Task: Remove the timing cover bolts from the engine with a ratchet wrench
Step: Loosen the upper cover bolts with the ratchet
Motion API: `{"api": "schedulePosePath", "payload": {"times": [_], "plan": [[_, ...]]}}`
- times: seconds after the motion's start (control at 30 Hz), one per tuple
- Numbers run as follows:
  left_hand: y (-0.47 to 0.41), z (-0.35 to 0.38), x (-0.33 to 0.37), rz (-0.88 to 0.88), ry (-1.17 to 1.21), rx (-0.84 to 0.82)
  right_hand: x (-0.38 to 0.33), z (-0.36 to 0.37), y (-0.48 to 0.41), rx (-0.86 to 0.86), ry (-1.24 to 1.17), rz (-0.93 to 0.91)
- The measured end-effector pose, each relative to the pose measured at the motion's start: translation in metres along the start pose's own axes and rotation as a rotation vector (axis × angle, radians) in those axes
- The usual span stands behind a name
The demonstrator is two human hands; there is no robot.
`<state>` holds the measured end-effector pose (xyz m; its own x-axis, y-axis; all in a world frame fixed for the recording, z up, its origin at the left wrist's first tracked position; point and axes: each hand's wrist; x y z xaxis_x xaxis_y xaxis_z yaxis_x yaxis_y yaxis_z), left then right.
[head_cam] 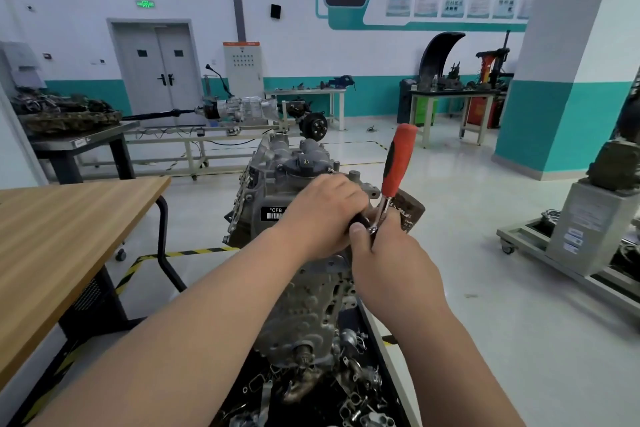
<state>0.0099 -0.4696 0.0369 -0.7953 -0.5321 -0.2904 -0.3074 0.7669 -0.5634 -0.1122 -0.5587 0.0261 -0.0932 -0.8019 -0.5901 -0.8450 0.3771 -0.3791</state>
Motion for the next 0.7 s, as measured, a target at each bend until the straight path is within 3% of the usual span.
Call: {"api": "schedulePosePath", "payload": {"times": [0.23,0.4,0.57,0.7], "plan": [[-0.008,0.01,-0.035,-0.21,-0.268,-0.055,-0.01,-0.004,-0.005,-0.004,-0.139,0.0],[-0.015,0.034,-0.044,-0.562,-0.233,-0.057,-0.007,-0.002,-0.005,-0.061,-0.443,0.098],[-0.018,0.047,-0.03,-0.646,-0.202,0.165,-0.005,0.01,-0.003,-0.07,-0.782,0.181],[-0.021,0.047,-0.024,-0.679,-0.264,0.181,-0.016,0.014,0.004,-0.193,-1.184,0.341]]}}
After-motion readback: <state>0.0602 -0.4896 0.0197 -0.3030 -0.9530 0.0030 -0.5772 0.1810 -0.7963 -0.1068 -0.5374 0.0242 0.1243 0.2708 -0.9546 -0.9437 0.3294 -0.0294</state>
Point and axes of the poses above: each hand's wrist, its own y-axis away from the middle knuckle, its own z-axis out of the palm, x = y × z, and after that the axes turned 2 degrees about x, right-handed
